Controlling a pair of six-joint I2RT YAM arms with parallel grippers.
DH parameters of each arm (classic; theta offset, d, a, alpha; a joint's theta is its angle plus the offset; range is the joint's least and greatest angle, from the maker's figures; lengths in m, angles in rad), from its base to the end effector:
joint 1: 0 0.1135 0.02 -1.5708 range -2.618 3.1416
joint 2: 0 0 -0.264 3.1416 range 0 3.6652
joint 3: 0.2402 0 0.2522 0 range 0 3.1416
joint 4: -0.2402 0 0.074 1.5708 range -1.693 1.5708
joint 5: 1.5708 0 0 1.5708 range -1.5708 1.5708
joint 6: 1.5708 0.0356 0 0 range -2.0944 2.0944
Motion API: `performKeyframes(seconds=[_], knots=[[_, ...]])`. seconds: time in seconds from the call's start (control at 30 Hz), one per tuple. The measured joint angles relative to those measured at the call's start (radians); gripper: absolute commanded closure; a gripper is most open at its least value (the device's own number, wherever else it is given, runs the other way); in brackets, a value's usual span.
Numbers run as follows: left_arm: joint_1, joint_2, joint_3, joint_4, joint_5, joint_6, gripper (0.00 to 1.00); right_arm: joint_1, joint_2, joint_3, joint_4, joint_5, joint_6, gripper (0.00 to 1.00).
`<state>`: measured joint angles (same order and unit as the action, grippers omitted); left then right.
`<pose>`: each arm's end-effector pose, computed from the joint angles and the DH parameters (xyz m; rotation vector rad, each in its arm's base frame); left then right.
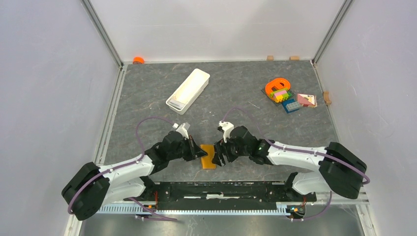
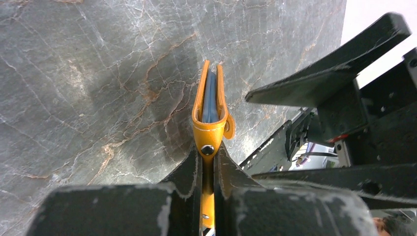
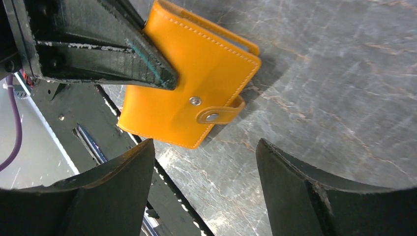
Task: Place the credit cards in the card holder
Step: Open the card holder at the center of the board.
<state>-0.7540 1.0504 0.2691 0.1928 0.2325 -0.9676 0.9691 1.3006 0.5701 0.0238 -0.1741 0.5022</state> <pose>0.1367 -0.1397 0.1523 -0.1073 2.4147 -1.1622 0.1392 0.2137 0.1783 -0.6641 2.3657 0.9186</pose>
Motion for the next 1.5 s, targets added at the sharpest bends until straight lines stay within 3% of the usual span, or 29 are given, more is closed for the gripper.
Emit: performKeyframes(seconds=[0.17,0.63,0.7,0.77,0.83,0.87,0.97,1.07,1.3,1.5], knots=[[-0.008,0.003,-0.013,0.021,-0.023,-0.008,0.98,0.041,0.061,0.008,0.036,0.024,0.029,0.29],[-0.016,0.004,-0.025,0.028,-0.039,-0.013,0.98,0.077,0.167,0.060,0.025,0.279,0.047,0.52],[-0.017,0.004,-0.026,0.028,-0.040,-0.013,0.98,0.088,0.179,0.073,0.016,0.301,0.047,0.61],[-0.017,0.005,-0.026,0.029,-0.043,-0.013,0.96,0.098,0.182,0.080,0.010,0.319,0.047,0.79],[-0.017,0.010,-0.027,0.034,-0.047,-0.013,0.83,0.103,0.183,0.081,0.007,0.330,0.047,0.97],[-0.017,0.013,-0.027,0.034,-0.048,-0.013,0.73,0.103,0.185,0.082,0.002,0.334,0.050,1.00],[-0.018,0.016,-0.027,0.018,-0.066,0.000,0.42,0.104,0.184,0.087,-0.011,0.338,0.050,1.00],[-0.018,0.009,-0.018,-0.048,-0.106,0.033,0.26,0.104,0.158,0.089,-0.040,0.342,0.051,1.00],[-0.018,-0.106,0.019,-0.192,-0.180,0.077,0.07,0.104,0.021,0.089,-0.064,0.320,0.052,1.00],[-0.018,-0.160,0.026,-0.194,-0.157,0.079,0.04,0.104,-0.027,0.088,-0.060,0.256,0.066,1.00]])
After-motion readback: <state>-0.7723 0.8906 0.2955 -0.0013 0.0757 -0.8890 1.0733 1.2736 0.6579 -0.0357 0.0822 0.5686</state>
